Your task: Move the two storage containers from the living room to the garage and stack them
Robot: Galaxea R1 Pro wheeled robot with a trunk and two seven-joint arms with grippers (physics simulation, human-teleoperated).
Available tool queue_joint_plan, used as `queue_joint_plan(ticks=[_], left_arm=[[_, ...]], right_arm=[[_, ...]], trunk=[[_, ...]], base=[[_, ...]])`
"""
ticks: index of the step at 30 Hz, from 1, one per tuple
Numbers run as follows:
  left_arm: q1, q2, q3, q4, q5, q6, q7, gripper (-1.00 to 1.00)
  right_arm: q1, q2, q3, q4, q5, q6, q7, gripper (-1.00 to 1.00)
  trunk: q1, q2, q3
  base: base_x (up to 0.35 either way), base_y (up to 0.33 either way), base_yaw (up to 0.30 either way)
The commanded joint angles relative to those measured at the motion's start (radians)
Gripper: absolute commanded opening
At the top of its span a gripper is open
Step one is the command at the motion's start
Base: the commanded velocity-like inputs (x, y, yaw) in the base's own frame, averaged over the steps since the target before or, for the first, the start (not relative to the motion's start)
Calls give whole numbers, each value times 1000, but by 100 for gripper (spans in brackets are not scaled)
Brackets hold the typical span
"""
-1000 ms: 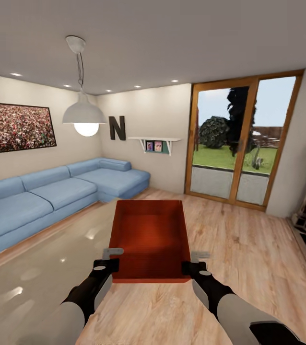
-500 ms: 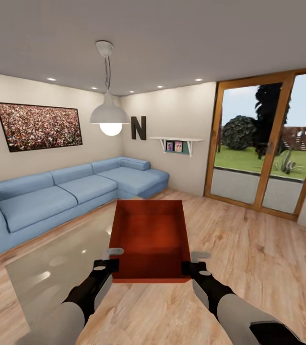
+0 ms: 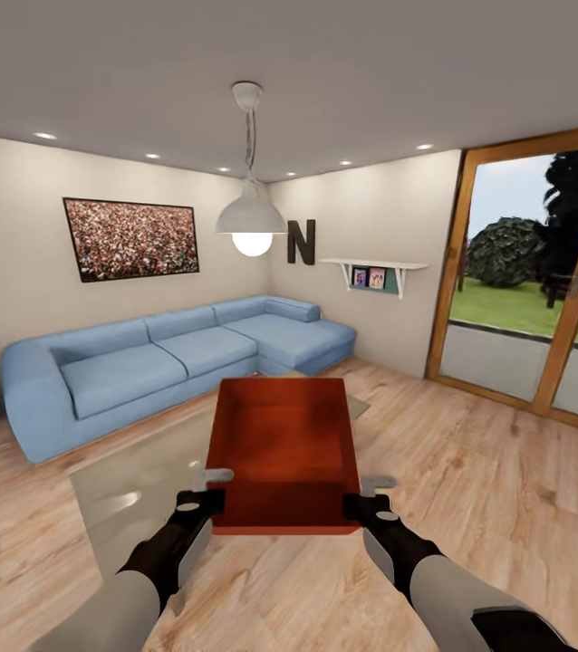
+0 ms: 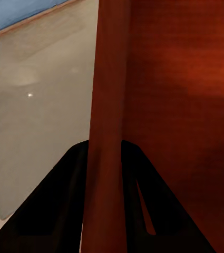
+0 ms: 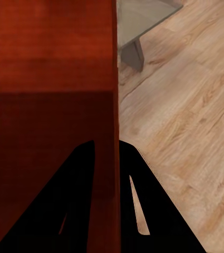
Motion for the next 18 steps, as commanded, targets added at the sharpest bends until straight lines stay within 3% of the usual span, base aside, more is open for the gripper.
queue_joint_plan(ticks=[1,18], left_arm=[[0,2,-6,2,8,8,55,-100],[0,2,-6,2,8,7,55,-100]], right_arm=[[-1,-7,-12,-2,11,-42,-86,-100],[-1,-7,-12,-2,12,-42,-86,-100]], trunk=[[0,-1,0],[0,-1,0]], base=[[0,0,288],[0,0,288]])
